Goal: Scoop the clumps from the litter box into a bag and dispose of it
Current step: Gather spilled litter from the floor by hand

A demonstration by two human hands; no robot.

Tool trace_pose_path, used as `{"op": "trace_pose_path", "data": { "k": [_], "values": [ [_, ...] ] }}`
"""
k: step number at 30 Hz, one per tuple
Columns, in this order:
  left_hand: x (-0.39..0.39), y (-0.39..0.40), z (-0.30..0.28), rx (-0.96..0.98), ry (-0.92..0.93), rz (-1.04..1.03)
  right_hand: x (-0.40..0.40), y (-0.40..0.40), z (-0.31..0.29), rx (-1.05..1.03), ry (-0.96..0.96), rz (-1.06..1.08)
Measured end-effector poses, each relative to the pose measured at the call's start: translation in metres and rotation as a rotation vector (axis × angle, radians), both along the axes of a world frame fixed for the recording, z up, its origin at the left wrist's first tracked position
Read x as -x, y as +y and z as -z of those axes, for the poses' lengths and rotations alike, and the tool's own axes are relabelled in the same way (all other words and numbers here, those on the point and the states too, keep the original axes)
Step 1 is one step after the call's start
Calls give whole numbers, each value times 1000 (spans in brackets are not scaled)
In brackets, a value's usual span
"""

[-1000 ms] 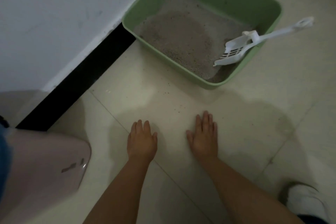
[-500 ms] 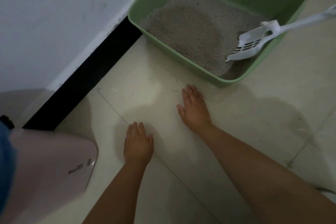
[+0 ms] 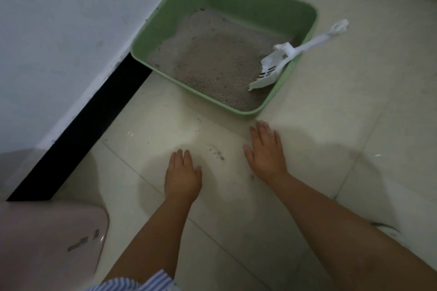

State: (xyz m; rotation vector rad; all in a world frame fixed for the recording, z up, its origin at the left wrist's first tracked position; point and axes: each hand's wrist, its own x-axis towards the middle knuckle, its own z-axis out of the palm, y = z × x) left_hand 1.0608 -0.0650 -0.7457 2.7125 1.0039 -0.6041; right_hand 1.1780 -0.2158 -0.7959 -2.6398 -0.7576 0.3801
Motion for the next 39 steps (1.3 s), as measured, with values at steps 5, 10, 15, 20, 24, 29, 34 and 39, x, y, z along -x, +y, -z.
{"op": "trace_pose_path", "data": {
  "k": [5,10,15,20,24,29,34,39],
  "values": [
    [9,-10,13,23,16,-7,7,-22,9,91,114,105],
    [26,1,19,38,35,-54,30,8,12,89,139,56],
    [47,25,26,6,36,-135,45,71,18,46,110,-112],
    [59,51,35,-2,11,-202,39,123,12,-9,171,-250],
    [58,66,37,25,-53,-241,14,166,11,-121,133,-358],
    [58,77,37,40,-28,-250,-42,203,12,-22,58,-459],
    [59,78,29,23,9,-253,-54,207,21,77,57,-482],
    [48,80,25,8,43,-268,-39,208,18,6,91,-610]
  ]
}}
